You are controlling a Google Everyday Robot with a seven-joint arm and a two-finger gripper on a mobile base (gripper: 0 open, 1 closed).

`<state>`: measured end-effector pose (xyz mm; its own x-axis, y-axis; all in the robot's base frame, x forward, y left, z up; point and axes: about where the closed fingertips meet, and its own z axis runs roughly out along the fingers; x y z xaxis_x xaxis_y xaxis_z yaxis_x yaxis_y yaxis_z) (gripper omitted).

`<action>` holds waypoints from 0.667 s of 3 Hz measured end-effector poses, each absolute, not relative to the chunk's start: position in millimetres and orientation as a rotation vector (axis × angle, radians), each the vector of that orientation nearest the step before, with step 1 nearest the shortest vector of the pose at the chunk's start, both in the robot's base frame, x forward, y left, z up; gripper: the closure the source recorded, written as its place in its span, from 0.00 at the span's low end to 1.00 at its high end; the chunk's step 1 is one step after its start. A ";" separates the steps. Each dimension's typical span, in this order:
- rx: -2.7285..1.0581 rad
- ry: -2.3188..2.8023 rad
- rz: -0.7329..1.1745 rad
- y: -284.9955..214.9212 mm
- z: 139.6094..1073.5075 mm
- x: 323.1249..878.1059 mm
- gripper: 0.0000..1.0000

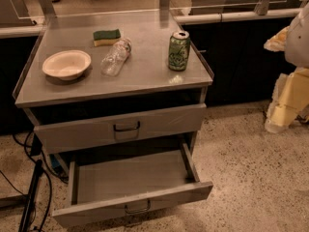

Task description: Close middle drawer

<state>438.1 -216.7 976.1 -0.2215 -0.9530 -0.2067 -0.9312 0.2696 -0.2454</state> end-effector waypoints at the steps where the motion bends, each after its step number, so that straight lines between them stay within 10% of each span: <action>1: -1.725 2.232 -0.098 -216.7 976.1 438.1 0.00; 2: -1.725 2.232 -0.098 -216.7 976.2 438.1 0.23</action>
Offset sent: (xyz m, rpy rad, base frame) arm 0.0000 0.0000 0.0000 0.0000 0.0000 0.0000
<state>438.1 -216.7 976.2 -0.2215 -0.9530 -0.2067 -0.9311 0.2696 -0.2455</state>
